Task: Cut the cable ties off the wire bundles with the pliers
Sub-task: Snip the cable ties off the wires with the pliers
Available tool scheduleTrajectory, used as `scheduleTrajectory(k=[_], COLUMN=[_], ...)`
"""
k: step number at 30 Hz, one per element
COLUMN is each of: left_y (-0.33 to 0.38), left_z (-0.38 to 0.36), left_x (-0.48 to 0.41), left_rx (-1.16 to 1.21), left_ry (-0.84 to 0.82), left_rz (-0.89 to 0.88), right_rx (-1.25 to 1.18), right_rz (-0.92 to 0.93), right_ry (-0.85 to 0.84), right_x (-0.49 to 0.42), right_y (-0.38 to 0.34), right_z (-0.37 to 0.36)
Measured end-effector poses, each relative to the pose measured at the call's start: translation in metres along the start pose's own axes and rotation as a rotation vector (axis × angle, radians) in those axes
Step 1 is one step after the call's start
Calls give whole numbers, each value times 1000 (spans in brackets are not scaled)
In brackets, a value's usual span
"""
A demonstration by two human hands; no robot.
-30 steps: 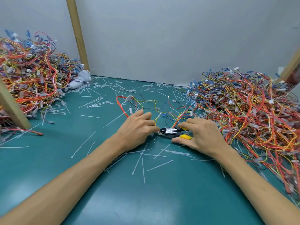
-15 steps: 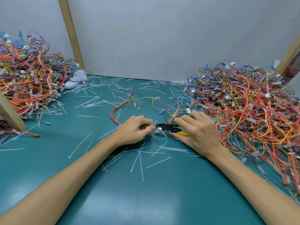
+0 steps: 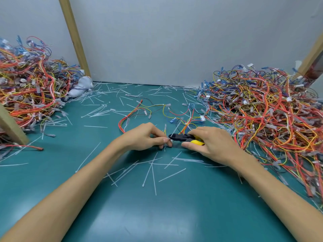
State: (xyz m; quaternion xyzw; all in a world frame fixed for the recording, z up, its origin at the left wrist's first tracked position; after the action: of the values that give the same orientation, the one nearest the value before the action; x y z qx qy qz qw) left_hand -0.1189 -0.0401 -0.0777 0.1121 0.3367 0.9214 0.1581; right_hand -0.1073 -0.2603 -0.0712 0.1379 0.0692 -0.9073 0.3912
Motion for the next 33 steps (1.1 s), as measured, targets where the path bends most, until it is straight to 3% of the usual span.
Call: scheduleTrajectory(k=[4,8,12,15,20,27,33], left_y=[5,11,15,14,12,13,9], left_z=[0,-5,-10,-10,-12,-11,-9], left_x=[-4,5,10,10,8,8,6], left_rx=[-286,-622,-839,-891,-869,-814,-752], left_ry=[237,467,613,651,635,636,630], left_rz=[-62,-317,-488,-508,-513,-510,-433], right_rx=[-219,-653,-887,-851,-464,-65,6], right_rz=[-59,-295,-335,-330,-192,-112,-39], right_ry=[-349,-739,-937,-864,-602,-526,-229], right_x=[-21,-39,-43,-38,-33,-34,-18], right_y=[10,16,19,20,18,4,-2], right_z=[8,8,6,4,5,8,-7])
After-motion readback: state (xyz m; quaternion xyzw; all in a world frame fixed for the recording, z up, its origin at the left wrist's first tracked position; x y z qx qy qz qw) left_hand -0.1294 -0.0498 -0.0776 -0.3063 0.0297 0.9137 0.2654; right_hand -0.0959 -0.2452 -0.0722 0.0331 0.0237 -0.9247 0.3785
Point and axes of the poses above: each hand's wrist, its own x-axis away from the middle knuckle, its own z-axis out of the back of the hand, y = z × x, the point moved 3 cm from there along -x, towards the middle knuckle, and after that the axes turned 7 degrees about z, right-handed, at the moved point
